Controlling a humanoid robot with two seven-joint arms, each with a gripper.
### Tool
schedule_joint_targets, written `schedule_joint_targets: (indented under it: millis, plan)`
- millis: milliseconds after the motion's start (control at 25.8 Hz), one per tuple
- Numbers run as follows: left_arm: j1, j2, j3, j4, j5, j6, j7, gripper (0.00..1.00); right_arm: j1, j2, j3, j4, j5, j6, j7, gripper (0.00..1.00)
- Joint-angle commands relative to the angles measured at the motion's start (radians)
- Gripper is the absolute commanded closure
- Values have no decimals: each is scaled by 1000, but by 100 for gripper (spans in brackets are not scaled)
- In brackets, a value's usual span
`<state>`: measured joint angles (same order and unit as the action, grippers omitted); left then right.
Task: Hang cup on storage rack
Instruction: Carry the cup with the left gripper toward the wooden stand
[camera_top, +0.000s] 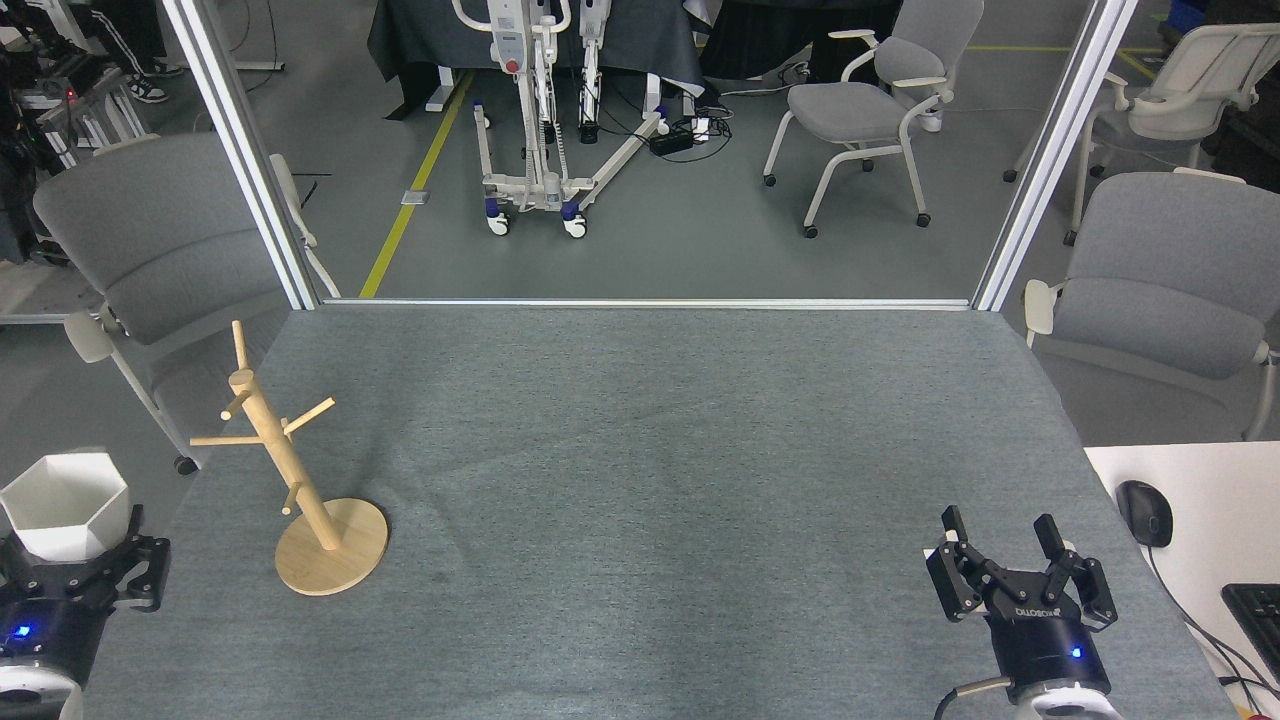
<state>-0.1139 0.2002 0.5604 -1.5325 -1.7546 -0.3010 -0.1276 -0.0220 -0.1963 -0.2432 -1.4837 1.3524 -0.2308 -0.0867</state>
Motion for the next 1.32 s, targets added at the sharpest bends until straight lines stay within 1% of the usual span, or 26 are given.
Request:
schedule_joint_targets:
  millis: [0,155,310,503,696,890,1122,1277]
  plan:
    - [-63,2,1,40,-68,8,-4,100,-3,3,-1,-1,1,1,2,1]
    - [-93,-13,-11,40,-105,8,-9,100,-4,-2,-1,0,-1,1,2,1]
    - [-93,-12,-83,34,-132,8,-9,100,-4,-2,-1,0,1,1,2,1]
    - [-89,-15,-126,31,-177,8,-13,100,-6,-3,-1,3,-1,1,2,1]
    - [-90,-47,-128,32,-218,8,-13,100,-6,-2,-1,3,-1,1,2,1]
    - [-84,-45,-154,32,-232,8,-13,100,-6,-5,-2,3,-1,1,2,1]
    - [-75,-47,-155,32,-246,8,-10,100,-4,-3,-1,3,-1,1,2,1]
    - [-40,-44,-178,32,-247,5,-3,100,-4,-2,-1,2,-1,1,2,1]
